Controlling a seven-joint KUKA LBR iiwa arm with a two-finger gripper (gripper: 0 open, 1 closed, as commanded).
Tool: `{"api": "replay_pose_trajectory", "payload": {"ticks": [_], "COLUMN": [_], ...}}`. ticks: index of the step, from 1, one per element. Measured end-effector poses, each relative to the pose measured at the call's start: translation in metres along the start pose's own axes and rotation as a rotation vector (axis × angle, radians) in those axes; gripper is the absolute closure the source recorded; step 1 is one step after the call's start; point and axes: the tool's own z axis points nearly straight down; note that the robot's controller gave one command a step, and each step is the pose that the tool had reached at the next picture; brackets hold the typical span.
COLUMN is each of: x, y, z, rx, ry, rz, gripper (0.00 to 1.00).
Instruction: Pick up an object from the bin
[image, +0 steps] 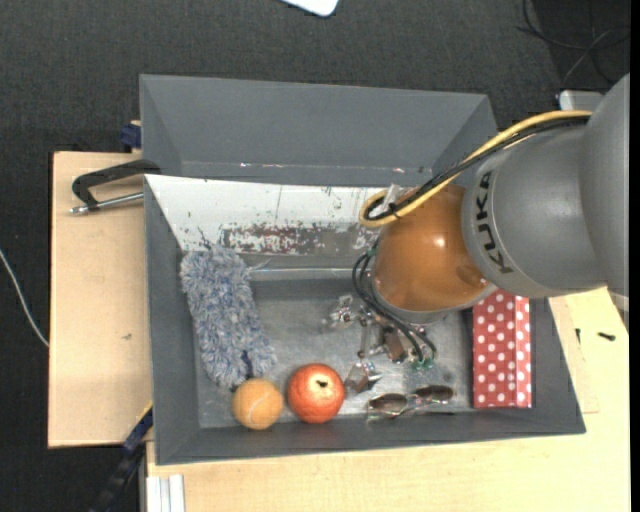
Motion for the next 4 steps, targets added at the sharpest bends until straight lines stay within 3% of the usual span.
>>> {"api": "replay_pose_trajectory", "payload": {"ticks": [1,2,3,4], "x": [0.004,0.002,-0.017,-0.007], "y": [0.020,0.053,0.072,0.073], "z": [0.005,-0.034,-0.029,-0.033], "rx": [-0.001,0.000,0.016,0.000], "ry": [0.003,0.001,0.006,0.018], "rz": [0.028,-0.176,-0.078,-0.132], "gripper": [0.00,0.00,0.00,1.00]}}
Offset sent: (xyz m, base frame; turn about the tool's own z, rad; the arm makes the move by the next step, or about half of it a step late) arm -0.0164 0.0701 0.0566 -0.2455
